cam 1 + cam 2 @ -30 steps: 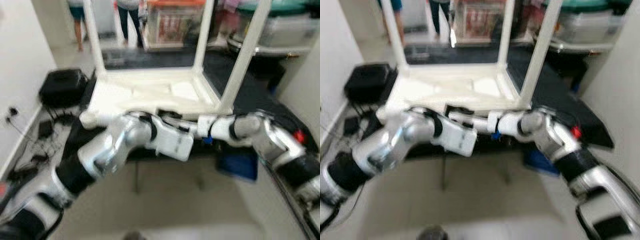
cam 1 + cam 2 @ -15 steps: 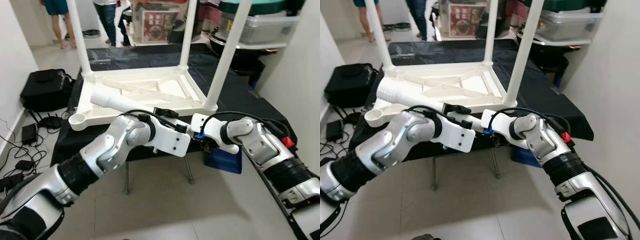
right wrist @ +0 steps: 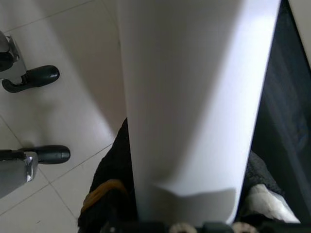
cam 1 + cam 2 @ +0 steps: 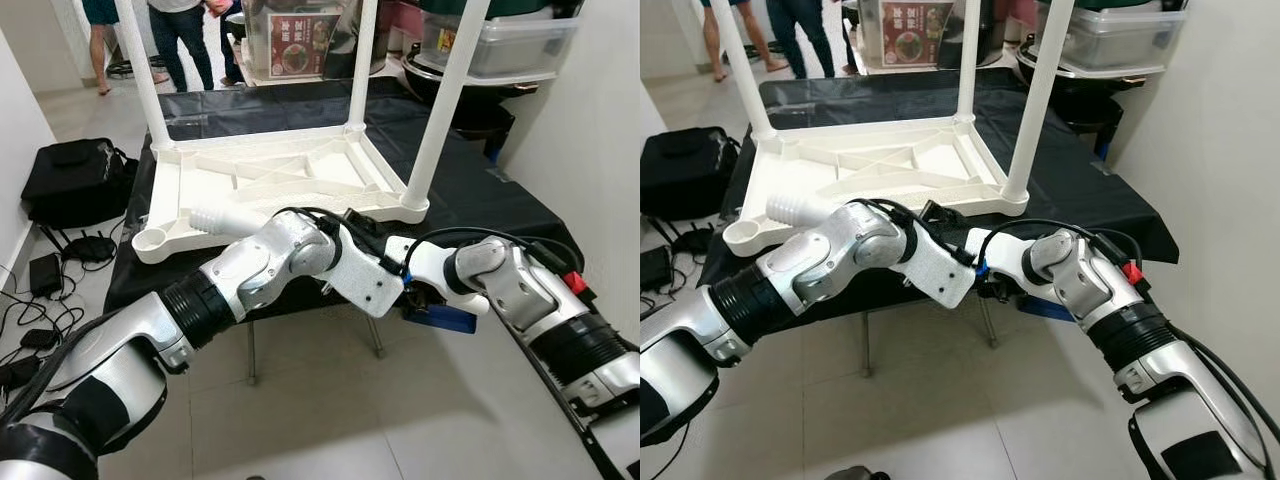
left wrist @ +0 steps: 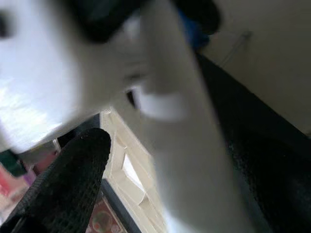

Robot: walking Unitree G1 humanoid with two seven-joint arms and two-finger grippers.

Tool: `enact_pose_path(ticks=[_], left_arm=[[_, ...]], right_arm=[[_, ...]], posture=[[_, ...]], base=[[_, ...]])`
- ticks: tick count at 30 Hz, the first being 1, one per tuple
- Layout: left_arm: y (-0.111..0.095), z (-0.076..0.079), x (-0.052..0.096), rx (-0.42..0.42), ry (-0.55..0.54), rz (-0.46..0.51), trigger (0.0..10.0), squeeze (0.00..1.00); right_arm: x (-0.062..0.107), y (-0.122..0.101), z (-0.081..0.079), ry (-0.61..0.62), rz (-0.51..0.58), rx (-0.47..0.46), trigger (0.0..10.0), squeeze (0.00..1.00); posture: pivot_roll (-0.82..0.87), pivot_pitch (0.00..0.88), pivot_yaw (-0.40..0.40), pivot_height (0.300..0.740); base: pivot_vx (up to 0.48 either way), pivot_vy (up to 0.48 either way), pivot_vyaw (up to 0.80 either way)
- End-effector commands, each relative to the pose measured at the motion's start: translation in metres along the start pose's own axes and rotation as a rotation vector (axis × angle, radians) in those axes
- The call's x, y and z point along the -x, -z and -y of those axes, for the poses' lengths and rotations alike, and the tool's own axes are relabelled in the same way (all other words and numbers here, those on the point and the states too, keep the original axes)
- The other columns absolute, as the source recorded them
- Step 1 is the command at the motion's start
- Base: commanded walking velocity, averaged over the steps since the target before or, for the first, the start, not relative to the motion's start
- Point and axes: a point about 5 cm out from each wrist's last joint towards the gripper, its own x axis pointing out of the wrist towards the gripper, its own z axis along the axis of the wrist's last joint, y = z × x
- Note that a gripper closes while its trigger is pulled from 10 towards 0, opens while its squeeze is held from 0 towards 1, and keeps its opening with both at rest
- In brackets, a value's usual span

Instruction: Building children table

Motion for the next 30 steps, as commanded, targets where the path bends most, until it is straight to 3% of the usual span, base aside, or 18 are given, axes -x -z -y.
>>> enact_pose_path(ticks=[1,10,17,18,19,20,30], left_arm=[[0.007,0.015,-0.001,-0.008,0.075,-0.026,10.0,0.00],[0.021,0.036,-0.002,-0.016,0.203,-0.071,10.0,0.00],[0.040,0.045,-0.005,-0.008,0.246,-0.179,10.0,0.00],[0.050,0.047,-0.004,0.000,0.255,-0.253,8.5,0.00],[0.050,0.047,-0.004,0.000,0.255,-0.253,8.5,0.00],[0.066,0.049,0.000,0.020,0.268,-0.355,10.0,0.00],[0.075,0.059,0.003,0.003,0.338,-0.423,10.0,0.00]], right_arm=[[0.002,-0.008,0.000,0.000,0.030,0.030,0.0,0.00],[0.002,-0.014,0.002,0.018,0.047,0.031,0.0,0.00],[0.004,-0.017,0.005,0.029,0.054,0.034,0.0,0.00],[0.006,-0.018,0.006,0.030,0.056,0.032,0.0,0.00],[0.006,-0.018,0.006,0.030,0.056,0.032,0.0,0.00],[0.008,-0.020,0.009,0.045,0.073,0.015,0.0,0.00],[0.009,-0.021,0.011,0.050,0.078,0.005,0.0,0.00]], posture=[[0.15,0.143,-0.007,0.740],[0.16,0.146,-0.007,0.740],[0.16,0.152,-0.005,0.740],[0.16,0.156,-0.005,0.740],[0.16,0.156,-0.005,0.740],[0.15,0.160,0.000,0.740],[0.15,0.167,-0.005,0.740]], base=[[0.000,0.000,0.00],[0.000,0.000,0.00],[0.000,0.000,0.00],[0.000,0.000,0.00],[0.000,0.000,0.00],[0.000,0.000,0.00],[0.000,0.000,0.00]])
